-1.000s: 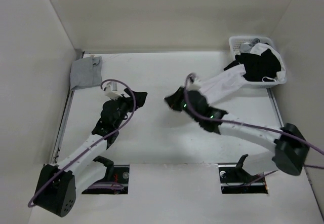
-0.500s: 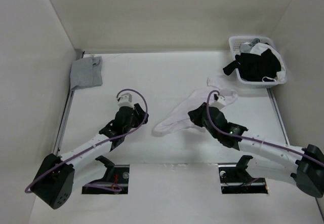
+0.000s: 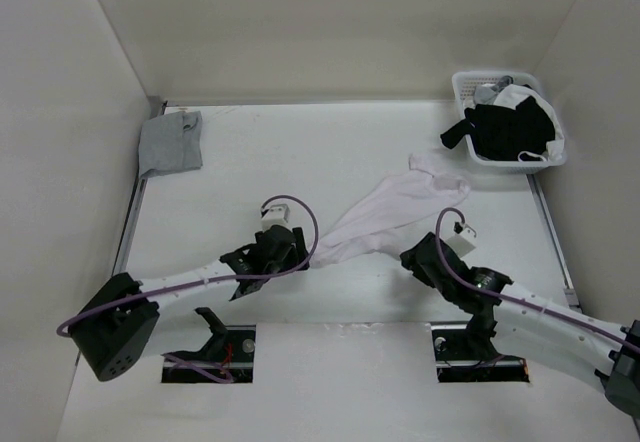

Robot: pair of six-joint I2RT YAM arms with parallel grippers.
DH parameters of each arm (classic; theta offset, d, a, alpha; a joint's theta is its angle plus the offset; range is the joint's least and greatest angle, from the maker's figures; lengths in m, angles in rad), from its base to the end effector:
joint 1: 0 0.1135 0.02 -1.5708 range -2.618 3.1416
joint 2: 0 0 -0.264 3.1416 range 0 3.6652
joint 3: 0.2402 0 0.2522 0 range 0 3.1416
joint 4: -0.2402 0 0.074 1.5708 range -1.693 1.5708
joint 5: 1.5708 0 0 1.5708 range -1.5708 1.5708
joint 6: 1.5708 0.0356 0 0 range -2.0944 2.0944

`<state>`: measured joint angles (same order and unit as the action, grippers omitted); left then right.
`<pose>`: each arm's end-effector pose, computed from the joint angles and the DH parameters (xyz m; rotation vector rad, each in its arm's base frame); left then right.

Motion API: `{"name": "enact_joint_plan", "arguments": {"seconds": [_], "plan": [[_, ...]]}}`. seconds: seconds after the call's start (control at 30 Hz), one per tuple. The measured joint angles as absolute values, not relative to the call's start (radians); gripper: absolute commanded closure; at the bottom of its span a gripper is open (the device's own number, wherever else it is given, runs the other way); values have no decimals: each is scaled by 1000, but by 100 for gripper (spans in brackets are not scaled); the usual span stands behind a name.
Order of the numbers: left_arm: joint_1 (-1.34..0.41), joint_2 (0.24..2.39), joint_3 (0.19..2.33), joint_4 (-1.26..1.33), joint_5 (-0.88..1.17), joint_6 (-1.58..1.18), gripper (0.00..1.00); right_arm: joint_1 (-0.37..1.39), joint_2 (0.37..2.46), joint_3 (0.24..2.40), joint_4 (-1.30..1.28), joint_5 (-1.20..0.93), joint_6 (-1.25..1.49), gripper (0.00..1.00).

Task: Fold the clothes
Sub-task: Flatten the tank top out

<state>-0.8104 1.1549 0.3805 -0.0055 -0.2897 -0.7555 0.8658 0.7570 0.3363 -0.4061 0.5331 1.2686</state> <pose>0.1502 -0.1432 0.1506 -0.0785 2.3524 -0.4489 0.1091 0.1003 0.1725 0.6973 2.1953 0.4809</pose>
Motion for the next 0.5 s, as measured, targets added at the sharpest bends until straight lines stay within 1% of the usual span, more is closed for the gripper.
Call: {"name": "enact_joint_plan", "arguments": {"seconds": [0.03, 0.1, 0.13, 0.2, 0.23, 0.27, 0.3, 0.37, 0.4, 0.47, 0.5], "plan": [[-810, 1188, 397, 18, -285, -751, 46, 865, 772, 336, -404, 536, 1275, 43], [-810, 1239, 415, 60, -275, -745, 57, 860, 796, 336, -400, 537, 1275, 43], [-810, 1263, 424, 83, -270, -744, 60, 853, 810, 336, -391, 536, 1274, 43], [-806, 1303, 436, 119, -249, -737, 76, 821, 854, 333, -351, 530, 1261, 45], [-805, 1307, 439, 125, -239, -734, 82, 808, 868, 332, -335, 526, 1253, 45], [-802, 1306, 439, 126, -232, -735, 86, 782, 893, 331, -302, 514, 1240, 45], [-798, 1304, 439, 125, -226, -734, 88, 770, 907, 331, -281, 506, 1229, 46], [-788, 1287, 439, 118, -215, -731, 92, 730, 960, 331, -212, 478, 1204, 54], [-778, 1256, 439, 108, -204, -732, 93, 714, 989, 331, -180, 464, 1191, 62], [-762, 1192, 440, 96, -189, -734, 94, 695, 1034, 331, -113, 426, 1168, 70], [-752, 1163, 440, 84, -176, -737, 95, 693, 1047, 331, -89, 408, 1159, 78]]}}
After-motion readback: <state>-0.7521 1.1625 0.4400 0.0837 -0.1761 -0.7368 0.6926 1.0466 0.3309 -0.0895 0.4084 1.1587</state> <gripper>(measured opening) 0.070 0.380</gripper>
